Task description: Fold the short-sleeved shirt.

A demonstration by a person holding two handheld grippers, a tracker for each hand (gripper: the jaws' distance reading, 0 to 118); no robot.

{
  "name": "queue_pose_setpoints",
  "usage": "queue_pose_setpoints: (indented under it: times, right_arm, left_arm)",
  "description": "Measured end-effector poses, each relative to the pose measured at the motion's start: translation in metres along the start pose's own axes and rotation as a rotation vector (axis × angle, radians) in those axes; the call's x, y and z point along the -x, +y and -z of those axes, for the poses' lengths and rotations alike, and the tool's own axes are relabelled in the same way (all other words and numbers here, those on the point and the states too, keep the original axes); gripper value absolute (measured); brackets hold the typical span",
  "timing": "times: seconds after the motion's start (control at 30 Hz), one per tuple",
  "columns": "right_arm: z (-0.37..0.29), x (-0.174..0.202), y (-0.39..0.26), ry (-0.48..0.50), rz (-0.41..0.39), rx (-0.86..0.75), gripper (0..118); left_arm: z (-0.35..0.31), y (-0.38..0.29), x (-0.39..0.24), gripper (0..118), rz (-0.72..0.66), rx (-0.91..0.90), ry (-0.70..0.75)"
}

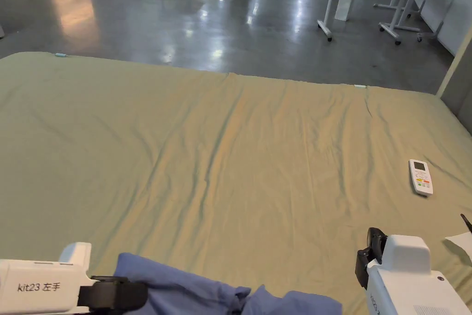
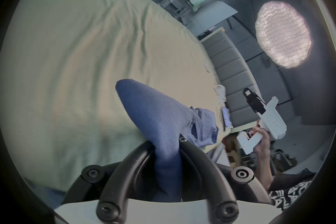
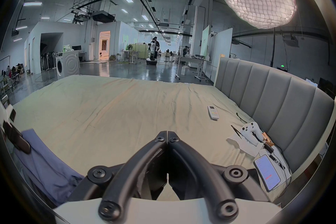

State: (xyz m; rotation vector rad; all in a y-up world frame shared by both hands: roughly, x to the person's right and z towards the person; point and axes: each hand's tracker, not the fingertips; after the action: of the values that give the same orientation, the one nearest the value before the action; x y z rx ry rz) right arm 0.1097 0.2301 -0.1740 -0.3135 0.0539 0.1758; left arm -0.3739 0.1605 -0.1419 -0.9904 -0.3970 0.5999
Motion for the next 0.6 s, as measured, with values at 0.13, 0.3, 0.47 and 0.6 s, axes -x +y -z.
queue_pose_setpoints:
  times: [0.13, 0.3, 0.47, 0.6]
  right_arm:
    - [0.002, 0.004, 0.001, 0.012, 0.001, -0.006, 0]
    - [0.003, 0.009, -0.002, 0.028, 0.016, -0.005, 0]
    - [0.004, 0.008, -0.008, 0.032, 0.025, 0.002, 0]
    - [0.002, 0.002, -0.012, 0.025, 0.032, 0.006, 0]
  left_arm:
    - [-0.034, 0.013, -0.039, 11, 0.107, 0.005, 0.209]
    - [-0.031, 0.017, -0.094, 12, 0.140, 0.034, 0.276]
    - [-0.005, 0.016, -0.141, 12, 0.203, 0.068, 0.309]
    - [0.018, 0.011, -0.179, 12, 0.218, 0.089, 0.255]
